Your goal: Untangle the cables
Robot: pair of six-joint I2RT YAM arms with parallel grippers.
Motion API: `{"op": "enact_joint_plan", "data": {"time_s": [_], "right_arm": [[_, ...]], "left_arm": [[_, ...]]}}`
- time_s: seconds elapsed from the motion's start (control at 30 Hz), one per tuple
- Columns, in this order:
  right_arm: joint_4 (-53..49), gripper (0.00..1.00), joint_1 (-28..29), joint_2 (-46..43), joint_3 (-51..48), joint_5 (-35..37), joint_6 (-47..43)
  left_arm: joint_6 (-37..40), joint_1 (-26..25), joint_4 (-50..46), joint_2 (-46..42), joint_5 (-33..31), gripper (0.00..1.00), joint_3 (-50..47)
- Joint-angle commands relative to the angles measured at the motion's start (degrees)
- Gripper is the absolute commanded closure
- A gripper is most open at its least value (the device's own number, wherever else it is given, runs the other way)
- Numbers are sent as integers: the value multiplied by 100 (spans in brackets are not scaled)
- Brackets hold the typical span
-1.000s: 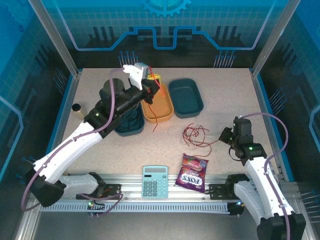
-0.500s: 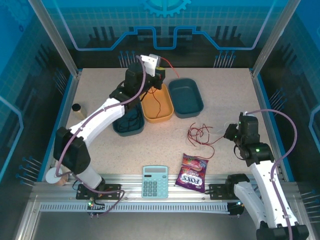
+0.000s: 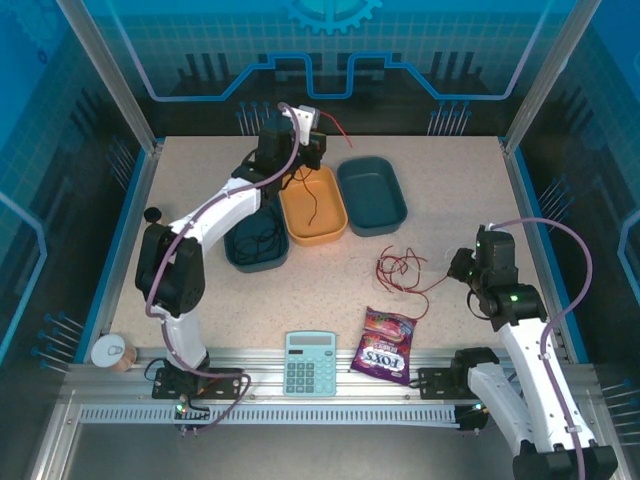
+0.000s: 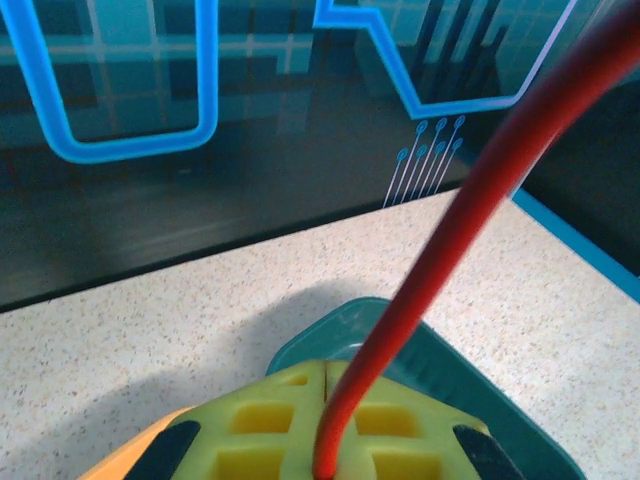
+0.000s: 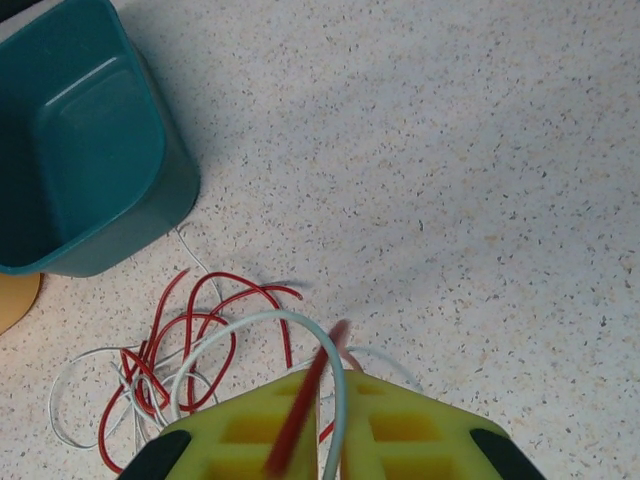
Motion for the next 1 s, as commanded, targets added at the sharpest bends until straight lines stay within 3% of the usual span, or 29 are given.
{"op": "enact_joint_plan", "data": {"time_s": [0.0,0.2,0.5,0.97], "right_arm": [[108,86,-66,88,-68,-111,73],[232,86,-70,222,-114,-201,94],[242,86,-69,198,-191,-247,132],[222,85,-71,69,-296,-294,174]], "left_arm": [[-329,54,-930,382,-107,100,524],[-757,57,-1217,848,478,100,674],[-1281,99,-1378,1244,644,100,609],[-2417,117,-2104,1468,-307,97,706]]}}
